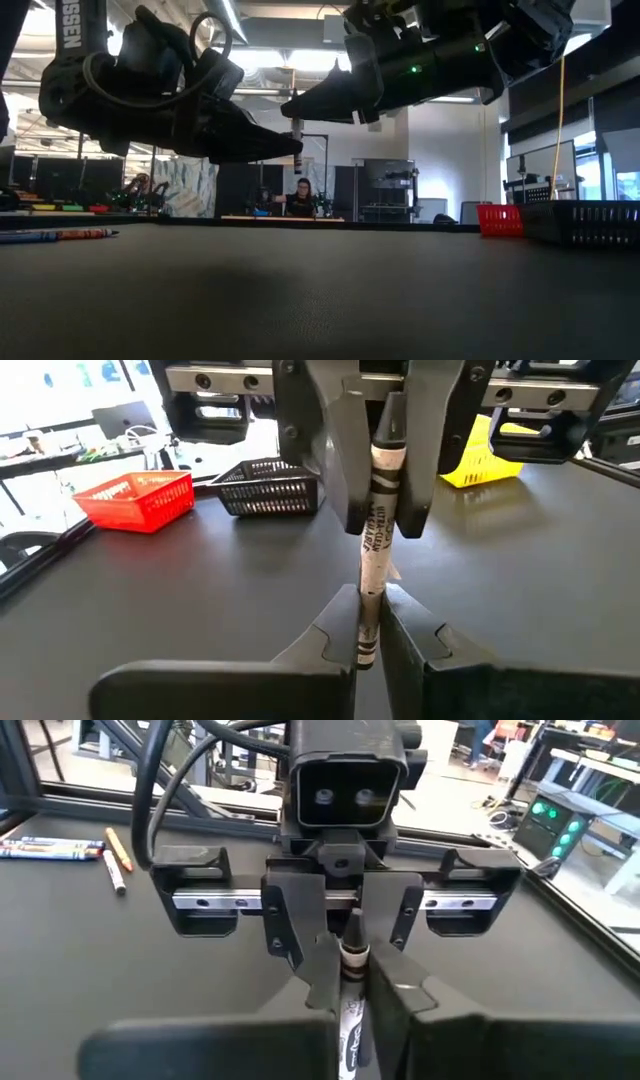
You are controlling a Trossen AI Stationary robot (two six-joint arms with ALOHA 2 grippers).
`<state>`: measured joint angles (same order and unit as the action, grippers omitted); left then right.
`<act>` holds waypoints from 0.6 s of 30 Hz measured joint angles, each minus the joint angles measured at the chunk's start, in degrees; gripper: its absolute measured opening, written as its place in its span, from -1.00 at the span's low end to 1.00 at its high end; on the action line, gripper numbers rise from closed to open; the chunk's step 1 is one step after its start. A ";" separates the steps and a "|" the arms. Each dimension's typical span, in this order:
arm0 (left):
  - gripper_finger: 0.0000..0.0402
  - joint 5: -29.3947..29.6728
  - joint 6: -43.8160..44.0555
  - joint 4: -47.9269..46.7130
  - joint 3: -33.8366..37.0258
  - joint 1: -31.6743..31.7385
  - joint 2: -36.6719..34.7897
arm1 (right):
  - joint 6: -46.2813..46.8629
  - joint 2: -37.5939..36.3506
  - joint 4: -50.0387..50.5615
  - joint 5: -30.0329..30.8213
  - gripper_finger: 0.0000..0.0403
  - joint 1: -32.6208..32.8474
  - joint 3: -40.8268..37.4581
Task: Sort crayons
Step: Put the black crayon into the black bin
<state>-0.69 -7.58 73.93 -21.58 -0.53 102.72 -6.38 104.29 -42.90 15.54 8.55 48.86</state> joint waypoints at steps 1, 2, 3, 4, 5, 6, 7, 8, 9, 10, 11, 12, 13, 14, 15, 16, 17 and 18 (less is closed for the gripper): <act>-0.91 0.19 0.49 0.00 0.00 0.00 0.00 | 0.08 0.00 -0.01 0.10 -0.85 -0.02 0.00; -0.90 0.36 1.26 0.01 0.00 0.00 0.00 | -0.23 0.00 -0.13 0.29 -0.84 -0.01 0.00; -0.89 0.37 1.72 0.03 0.00 0.00 0.00 | -1.06 0.00 -0.37 0.29 -0.86 0.05 0.00; -0.86 0.35 2.07 0.07 0.00 -0.03 0.00 | -1.88 0.00 -0.56 0.29 -0.90 0.07 0.00; -0.83 0.35 2.36 0.10 0.00 -0.02 0.00 | -2.72 -0.18 -0.44 0.29 -0.93 0.10 0.00; -0.80 0.33 2.54 0.17 0.00 -0.03 0.00 | -3.03 -0.51 0.12 0.29 -0.94 0.09 -0.02; -0.76 0.31 2.71 0.35 -0.02 -0.03 -0.02 | -3.09 -0.69 0.28 0.31 -0.94 0.09 -0.02; -0.71 0.31 3.03 0.37 -0.02 -0.03 -0.04 | -3.09 -0.97 0.47 0.35 -0.93 0.09 -0.02; -0.66 0.31 3.34 0.24 -0.04 -0.03 -0.07 | -3.09 -1.55 1.45 0.47 -0.91 0.07 -0.03; -0.61 0.31 3.46 -0.01 -0.04 -0.03 -0.07 | -3.11 -2.18 2.31 0.96 -0.89 0.07 -0.07; -0.55 0.33 3.43 -0.01 -0.01 -0.03 -0.17 | -3.24 -3.08 3.35 1.55 -0.89 0.09 -0.07; -0.51 0.21 3.34 -0.32 0.19 -0.03 -0.77 | -3.54 -4.16 4.98 2.47 -0.90 0.14 -0.09; -0.46 0.06 3.13 -0.81 0.43 -0.05 -1.53 | -3.85 -5.55 6.86 3.35 -0.92 0.35 -0.07; -0.42 0.02 2.86 -1.26 0.46 -0.08 -2.49 | -4.40 -7.06 9.18 4.36 -0.94 0.75 -0.07; -0.38 -0.01 2.20 -2.05 0.61 -0.09 -3.63 | -4.92 -8.62 11.35 5.70 -0.94 0.87 -0.07; -0.35 -0.02 1.28 -3.02 0.94 -0.07 -4.99 | -5.73 -10.04 13.12 7.21 -0.94 1.25 -0.07; -0.31 0.20 0.35 -3.88 1.09 -0.05 -6.69 | -5.92 -11.65 15.32 8.58 -0.94 1.63 -0.07; -0.28 0.93 -0.69 -5.01 1.08 0.06 -8.45 | -6.03 -13.35 17.89 9.95 -0.94 2.01 -0.07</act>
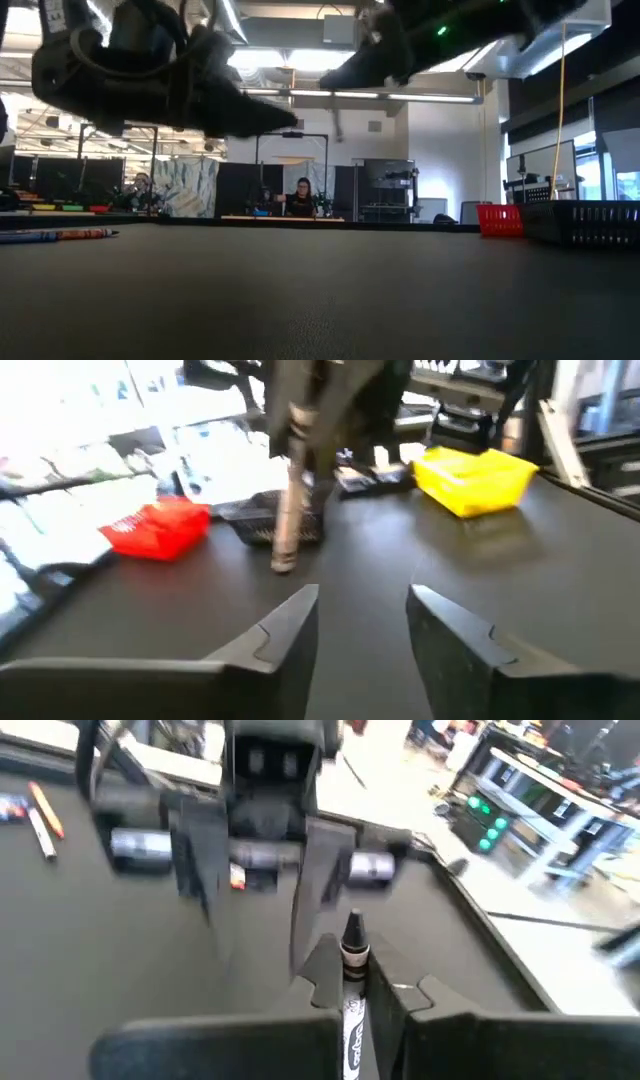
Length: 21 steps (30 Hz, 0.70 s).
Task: Sort crayons
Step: Put the black crayon into the black bin
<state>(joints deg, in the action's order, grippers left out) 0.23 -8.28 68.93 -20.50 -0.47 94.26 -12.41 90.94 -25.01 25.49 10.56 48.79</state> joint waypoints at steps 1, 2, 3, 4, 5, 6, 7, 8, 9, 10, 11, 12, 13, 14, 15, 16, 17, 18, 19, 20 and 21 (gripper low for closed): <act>-0.25 1.13 -1.22 -1.54 0.00 0.16 -2.12 | -0.03 -1.45 1.59 1.32 -0.94 0.26 -0.03; -0.23 2.62 -2.55 -3.57 -0.01 0.36 -4.60 | -0.04 -2.95 3.02 2.33 -0.92 0.48 0.04; -0.20 4.57 -4.07 -5.50 -0.01 0.55 -6.96 | -0.02 -4.67 5.60 3.43 -0.91 0.76 0.05; -0.18 6.95 -5.82 -7.15 -0.01 0.77 -9.28 | -0.03 -5.95 7.76 4.45 -0.91 1.15 0.03; -0.16 9.39 -7.82 -8.79 -0.01 0.92 -11.53 | 0.00 -7.23 9.18 5.18 -0.92 1.31 0.03; -0.14 12.23 -10.15 -10.56 -0.01 0.96 -13.97 | 0.04 -8.37 11.16 6.19 -0.93 1.49 0.03; -0.12 15.17 -12.67 -11.07 -0.01 0.98 -16.01 | 0.06 -9.33 12.61 6.71 -0.94 1.51 0.03; -0.11 17.92 -15.44 -10.61 -0.04 1.06 -17.81 | 0.21 -10.27 13.84 6.95 -0.94 1.54 0.03; -0.09 20.75 -18.15 -10.67 -0.06 1.07 -19.95 | 0.66 -11.02 14.93 7.03 -0.94 1.71 0.03; -0.08 23.46 -20.55 -10.58 -0.06 1.08 -21.82 | 1.41 -11.60 15.50 7.09 -0.94 1.83 0.03; -0.07 25.30 -22.67 -9.83 -0.06 1.23 -23.50 | 1.69 -12.02 16.03 7.10 -0.94 1.80 0.03; -0.06 27.10 -24.74 -9.51 -0.06 1.33 -25.03 | 1.86 -12.15 16.35 7.14 -0.93 1.80 0.03; -0.06 28.43 -26.31 -9.60 -0.06 1.31 -26.53 | 1.91 -12.15 16.32 7.14 -0.91 1.80 0.03; -0.06 29.21 -27.04 -9.86 -0.06 1.31 -27.80 | 1.89 -12.13 16.32 7.13 -0.90 1.80 0.02; -0.05 29.50 -27.17 -9.95 -0.06 1.31 -28.74 | 1.85 -12.11 16.31 7.13 -0.89 1.80 0.01; -0.05 29.50 -26.53 -9.97 -0.06 1.31 -29.39 | 1.82 -12.11 16.27 7.13 -0.89 1.80 0.01; -0.05 29.51 -25.17 -10.52 -0.06 1.31 -29.73 | 1.71 -12.11 16.26 7.13 -0.89 1.80 0.01; -0.05 29.28 -23.16 -11.54 -0.06 1.24 -29.81 | 1.69 -12.11 16.30 7.12 -0.90 1.80 0.01; -0.05 28.36 -20.83 -13.37 -0.06 1.16 -29.82 | 1.66 -12.11 16.37 7.11 -0.91 1.80 0.01; -0.05 26.67 -18.39 -15.98 -0.06 1.11 -29.80 | 1.51 -12.09 16.50 7.10 -0.92 1.80 0.01; -0.05 24.00 -15.75 -18.89 -0.06 1.09 -29.76 | 1.35 -12.09 16.52 7.06 -0.92 1.82 0.01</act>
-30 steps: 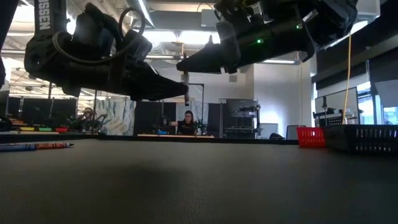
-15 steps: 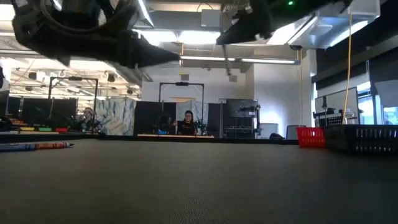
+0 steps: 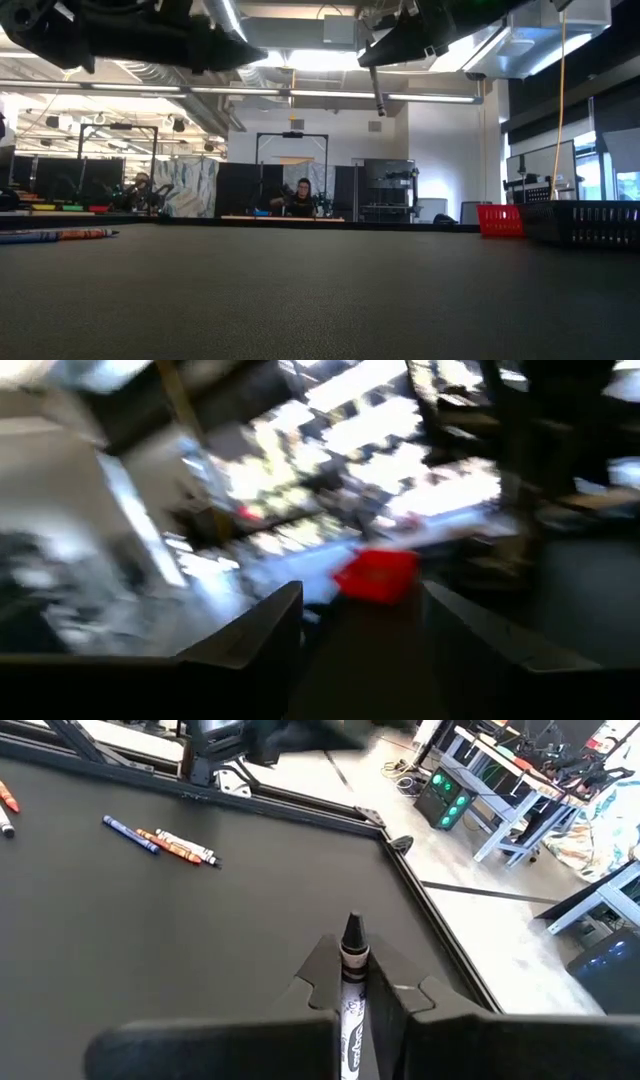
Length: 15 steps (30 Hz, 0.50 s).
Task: Sort crayons
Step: Put the black crayon into the black bin
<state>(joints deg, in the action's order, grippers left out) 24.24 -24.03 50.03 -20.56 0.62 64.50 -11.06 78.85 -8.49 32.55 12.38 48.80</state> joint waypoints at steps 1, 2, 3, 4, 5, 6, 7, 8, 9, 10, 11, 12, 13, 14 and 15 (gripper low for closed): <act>-0.05 -3.00 2.82 -2.94 0.00 0.00 0.22 | -0.21 0.00 0.04 -0.06 -0.92 0.00 0.00; -0.05 -5.89 5.79 -5.37 0.00 -0.02 0.83 | -0.44 0.00 0.29 -0.06 -0.92 0.00 0.00; -0.05 -8.32 8.89 -7.69 0.00 -0.03 1.48 | -0.78 0.00 0.66 -0.10 -0.91 0.00 0.00; -0.05 -10.14 11.64 -9.82 0.00 -0.04 2.23 | -0.85 0.00 1.01 -0.11 -0.90 0.00 0.00; -0.05 -11.79 14.51 -11.19 0.00 -0.02 3.22 | -0.85 0.00 1.19 -0.11 -0.89 0.00 0.00; -0.05 -12.78 17.17 -11.87 0.00 -0.02 4.43 | -0.85 -0.01 1.49 -0.11 -0.89 0.00 0.00; -0.05 -13.31 19.76 -12.44 0.00 -0.03 5.95 | -0.84 -0.18 2.31 -0.14 -0.89 0.00 0.00; -0.05 -13.43 22.11 -13.22 0.00 -0.14 7.57 | -0.84 -0.29 3.27 -0.15 -0.90 0.02 0.00; -0.05 -13.40 23.95 -13.87 0.00 -0.34 9.39 | -0.71 -0.49 4.05 -0.15 -0.91 0.04 0.00; -0.05 -13.27 25.08 -13.78 0.00 -0.44 11.55 | -0.10 -0.86 5.29 -0.17 -0.92 0.04 0.00; -0.05 -13.25 25.83 -13.84 0.00 -0.55 13.48 | 0.66 -1.35 6.82 -0.16 -0.92 0.04 -0.02; -0.05 -13.24 26.45 -13.82 0.00 -0.72 15.33 | 1.75 -1.97 8.18 -0.17 -0.92 0.04 -0.02; -0.05 -13.17 26.62 -13.62 0.00 -0.81 17.07 | 2.95 -2.77 9.74 -0.17 -0.92 0.03 -0.02; -0.05 -12.90 26.80 -13.29 0.00 -0.84 18.57 | 4.53 -3.82 11.83 -0.17 -0.91 0.02 -0.03; -0.05 -12.73 26.90 -12.80 0.00 -0.85 19.77 | 6.19 -4.89 13.84 -0.21 -0.90 0.02 -0.04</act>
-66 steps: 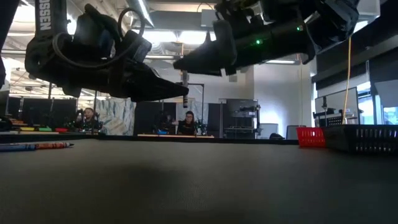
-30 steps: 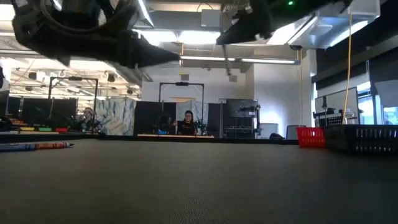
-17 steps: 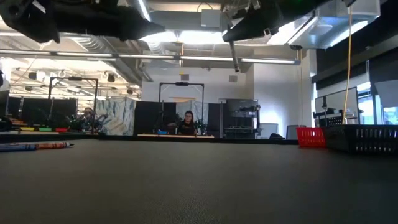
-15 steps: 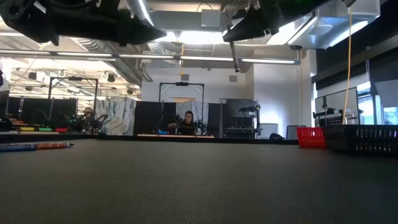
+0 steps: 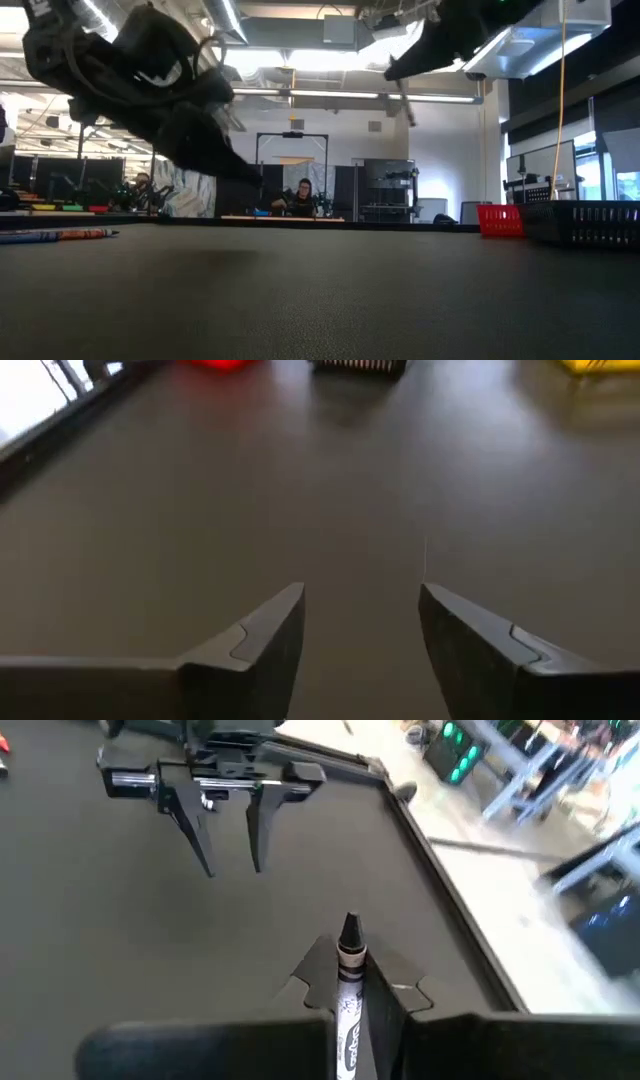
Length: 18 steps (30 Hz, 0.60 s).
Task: Sort crayons
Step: Put the black crayon into the black bin
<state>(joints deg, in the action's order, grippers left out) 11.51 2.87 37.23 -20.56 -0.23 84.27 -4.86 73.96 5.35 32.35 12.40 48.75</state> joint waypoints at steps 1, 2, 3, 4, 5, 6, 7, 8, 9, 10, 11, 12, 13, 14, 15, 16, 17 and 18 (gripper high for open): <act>-0.05 0.43 0.00 0.54 0.00 0.00 0.91 | 1.78 -1.25 1.97 0.00 -0.89 0.00 0.00; -0.05 0.98 -0.02 1.24 0.00 0.00 1.49 | 3.52 -2.62 4.31 0.01 -0.89 0.00 0.00; -0.05 1.43 0.00 1.76 0.00 0.02 1.75 | 5.21 -4.14 7.06 0.01 -0.89 0.00 0.00; -0.05 1.49 0.00 2.15 0.00 0.07 1.84 | 7.03 -5.54 9.68 -0.03 -0.89 0.00 0.00; -0.05 1.49 0.00 2.45 0.00 0.11 1.84 | 9.07 -6.89 12.15 -0.06 -0.90 0.00 0.02; -0.05 1.49 0.00 2.70 0.00 0.11 1.84 | 11.23 -8.46 15.31 -0.53 -0.91 0.00 0.02; -0.05 1.49 -0.03 2.90 0.00 0.11 1.84 | 13.39 -9.70 18.47 -1.02 -0.91 0.00 0.02; -0.05 1.49 -0.24 2.97 0.00 0.11 1.84 | 15.49 -10.85 21.07 -1.95 -0.91 0.00 0.00; -0.05 1.49 -0.25 2.97 0.00 0.11 1.84 | 17.61 -12.11 23.77 -2.88 -0.90 0.00 0.02; -0.05 1.49 -0.26 2.98 0.00 0.11 1.86 | 19.93 -13.05 26.99 -4.21 -0.89 0.00 0.02; -0.05 1.49 -0.26 3.02 0.00 0.11 1.86 | 22.32 -13.84 29.97 -5.18 -0.88 -0.04 0.02; -0.05 1.49 -0.28 2.99 0.00 0.11 1.86 | 24.83 -14.54 32.86 -5.76 -0.88 -0.04 0.02; -0.05 1.49 -0.28 2.98 0.00 0.11 1.86 | 27.51 -15.05 36.24 -6.05 -0.88 -0.04 0.02; -0.05 1.49 -0.26 3.13 0.00 0.11 1.86 | 30.22 -15.44 39.82 -6.05 -0.87 -0.04 0.02; -0.05 1.49 -0.26 3.23 0.00 0.11 1.86 | 32.93 -15.62 43.11 -6.02 -0.87 -0.04 0.02; -0.05 1.49 -0.26 3.26 0.00 0.11 1.86 | 35.96 -15.70 46.42 -5.98 -0.87 -0.04 0.02; -0.05 1.49 -0.26 3.29 0.00 0.11 1.86 | 39.10 -15.67 49.76 -6.00 -0.87 -0.04 -0.02; -0.05 1.49 -0.26 3.32 0.00 0.11 1.86 | 42.02 -15.64 52.34 -6.06 -0.87 -0.04 -0.40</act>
<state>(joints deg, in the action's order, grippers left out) 12.99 2.61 40.56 -20.56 -0.12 86.13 37.15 58.33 57.69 26.29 12.36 48.35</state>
